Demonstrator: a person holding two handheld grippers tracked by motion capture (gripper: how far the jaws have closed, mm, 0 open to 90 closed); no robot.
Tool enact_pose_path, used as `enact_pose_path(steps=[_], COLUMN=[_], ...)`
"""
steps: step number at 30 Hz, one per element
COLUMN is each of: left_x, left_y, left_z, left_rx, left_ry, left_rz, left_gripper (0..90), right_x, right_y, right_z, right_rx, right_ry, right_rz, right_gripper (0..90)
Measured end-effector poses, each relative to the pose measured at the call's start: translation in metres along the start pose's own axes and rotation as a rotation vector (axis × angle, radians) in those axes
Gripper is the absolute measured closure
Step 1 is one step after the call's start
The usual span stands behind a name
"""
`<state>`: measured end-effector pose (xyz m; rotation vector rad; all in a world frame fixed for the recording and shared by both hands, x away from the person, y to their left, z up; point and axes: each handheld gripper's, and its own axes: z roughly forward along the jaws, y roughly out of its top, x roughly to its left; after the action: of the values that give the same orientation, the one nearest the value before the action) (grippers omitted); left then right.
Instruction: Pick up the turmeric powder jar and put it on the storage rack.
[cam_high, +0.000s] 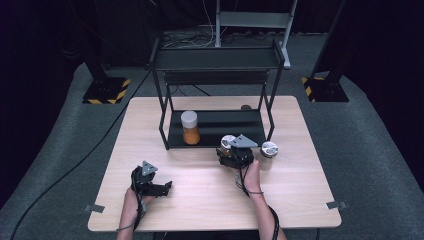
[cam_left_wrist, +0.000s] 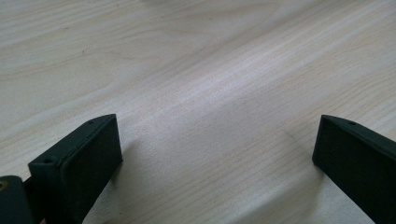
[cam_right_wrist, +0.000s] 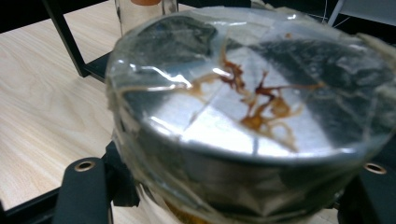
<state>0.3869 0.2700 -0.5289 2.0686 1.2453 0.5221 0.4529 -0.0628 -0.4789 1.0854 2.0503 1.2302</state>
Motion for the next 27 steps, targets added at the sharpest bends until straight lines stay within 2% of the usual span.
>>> enact_pose_path(steps=[27], left_x=[0.0], left_y=[0.0], left_z=[0.0], left_rx=[0.0], left_ry=[0.0], left_rz=[0.0], left_gripper=[0.8], right_x=[-0.006], right_y=[0.009], right_z=[0.015], right_rx=[0.008], right_ry=[-0.009], right_rz=[0.014], right_gripper=[30.7])
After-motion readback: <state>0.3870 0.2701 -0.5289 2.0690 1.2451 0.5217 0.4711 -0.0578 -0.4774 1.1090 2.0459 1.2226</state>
